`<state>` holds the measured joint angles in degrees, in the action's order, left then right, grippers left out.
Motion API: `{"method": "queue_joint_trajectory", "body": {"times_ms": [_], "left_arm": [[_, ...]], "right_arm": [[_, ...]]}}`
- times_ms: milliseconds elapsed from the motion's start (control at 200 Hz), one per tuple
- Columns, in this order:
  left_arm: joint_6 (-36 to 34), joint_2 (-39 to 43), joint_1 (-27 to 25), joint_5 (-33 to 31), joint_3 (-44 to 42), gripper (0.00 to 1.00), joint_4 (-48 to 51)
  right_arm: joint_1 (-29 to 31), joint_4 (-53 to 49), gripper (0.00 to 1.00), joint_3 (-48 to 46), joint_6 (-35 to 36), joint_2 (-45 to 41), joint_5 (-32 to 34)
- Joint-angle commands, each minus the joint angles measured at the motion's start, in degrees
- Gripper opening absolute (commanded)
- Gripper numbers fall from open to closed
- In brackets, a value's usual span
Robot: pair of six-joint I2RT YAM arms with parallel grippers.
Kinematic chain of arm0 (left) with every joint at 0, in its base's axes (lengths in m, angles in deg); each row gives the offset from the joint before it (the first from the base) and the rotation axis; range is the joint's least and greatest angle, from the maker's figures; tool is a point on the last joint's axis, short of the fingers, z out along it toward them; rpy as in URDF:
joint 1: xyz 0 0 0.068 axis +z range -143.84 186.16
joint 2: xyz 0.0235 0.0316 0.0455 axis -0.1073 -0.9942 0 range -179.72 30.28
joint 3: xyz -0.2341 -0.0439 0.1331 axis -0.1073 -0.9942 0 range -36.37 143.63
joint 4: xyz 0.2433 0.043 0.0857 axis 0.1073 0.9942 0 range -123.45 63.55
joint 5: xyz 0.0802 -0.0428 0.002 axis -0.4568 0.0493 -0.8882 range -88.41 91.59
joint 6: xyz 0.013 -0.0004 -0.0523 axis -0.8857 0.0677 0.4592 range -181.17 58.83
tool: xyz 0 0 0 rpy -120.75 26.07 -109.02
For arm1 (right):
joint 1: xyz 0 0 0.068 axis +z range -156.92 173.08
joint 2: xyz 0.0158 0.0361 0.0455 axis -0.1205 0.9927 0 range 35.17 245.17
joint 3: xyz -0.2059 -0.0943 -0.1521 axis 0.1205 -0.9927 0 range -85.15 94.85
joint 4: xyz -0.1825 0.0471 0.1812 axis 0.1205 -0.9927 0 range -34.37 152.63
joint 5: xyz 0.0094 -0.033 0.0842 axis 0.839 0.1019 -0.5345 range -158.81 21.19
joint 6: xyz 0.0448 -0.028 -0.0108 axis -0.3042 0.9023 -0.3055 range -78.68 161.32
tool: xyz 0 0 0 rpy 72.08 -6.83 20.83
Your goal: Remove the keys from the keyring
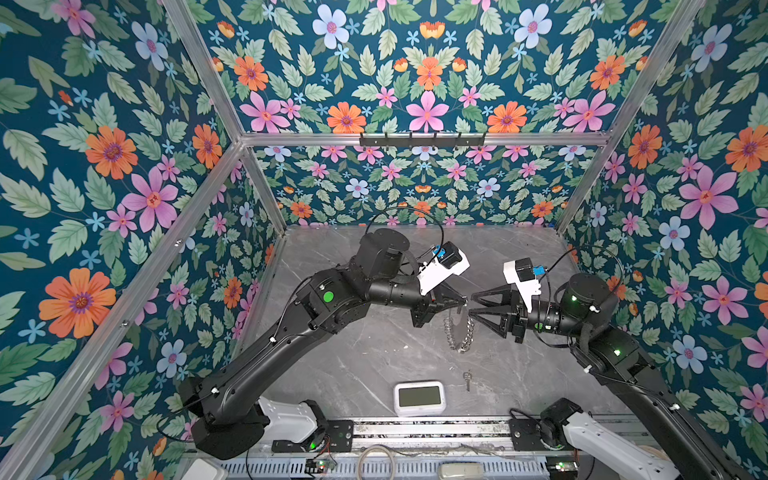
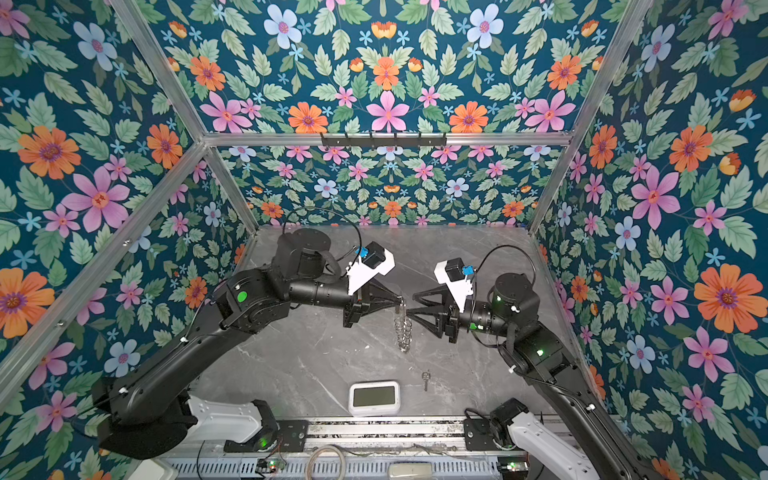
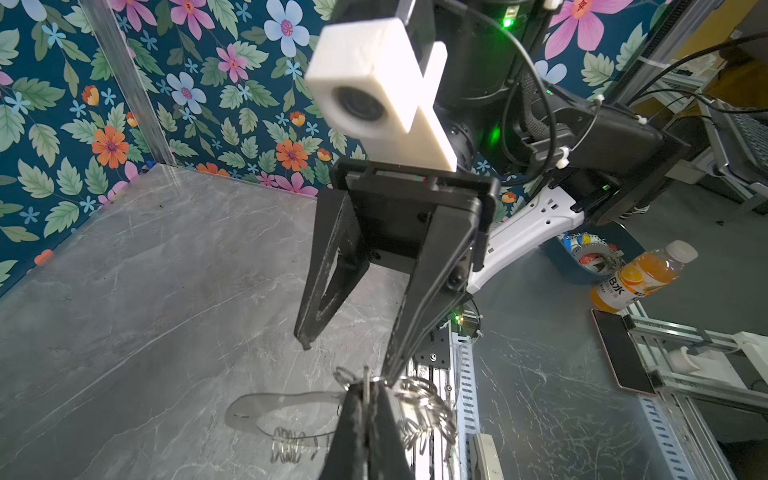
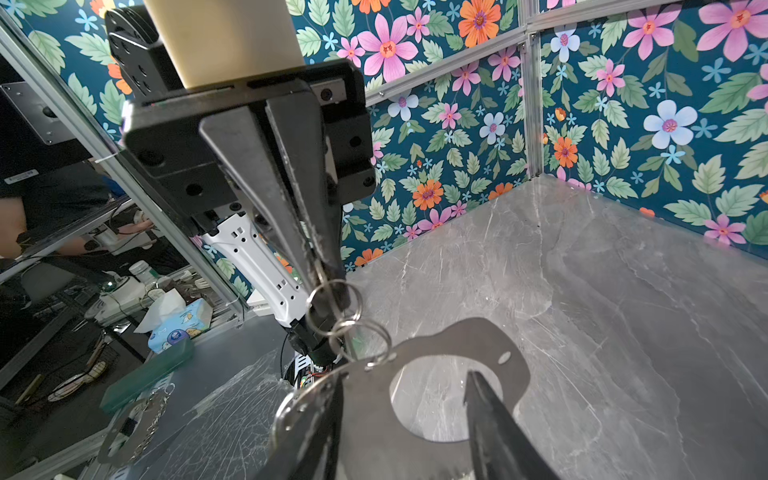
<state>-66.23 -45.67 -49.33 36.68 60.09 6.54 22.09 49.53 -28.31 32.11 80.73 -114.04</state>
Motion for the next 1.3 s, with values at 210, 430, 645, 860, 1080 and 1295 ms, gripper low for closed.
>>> {"method": "queue_joint_trajectory", "body": {"times_ms": [210,430,645,860,1080,1295], "left_arm": [[-1.3,-0.1,0.0,2.4,1.1,0.00,0.1],[-1.6,-0.6,0.0,3.1,2.2,0.00,1.3],[-2.1,-0.5,0.0,4.1,2.4,0.00,2.1],[-3.1,-0.1,0.0,5.9,2.0,0.00,3.2],[-4.1,0.1,0.0,7.0,2.1,0.00,4.1],[-4.3,0.0,0.0,8.6,2.9,0.00,4.9]], "right_arm": [[0.9,0.1,0.50,0.5,1.6,0.0,0.0],[1.6,0.0,0.51,0.8,2.1,-0.1,0.1],[2.8,-0.8,0.52,1.0,3.7,-0.4,1.3],[2.8,-0.6,0.54,1.3,5.3,-1.4,1.5],[2.7,-0.3,0.54,1.1,5.8,-1.6,1.7],[2.7,0.5,0.54,0.9,5.5,-1.5,0.6]]}}
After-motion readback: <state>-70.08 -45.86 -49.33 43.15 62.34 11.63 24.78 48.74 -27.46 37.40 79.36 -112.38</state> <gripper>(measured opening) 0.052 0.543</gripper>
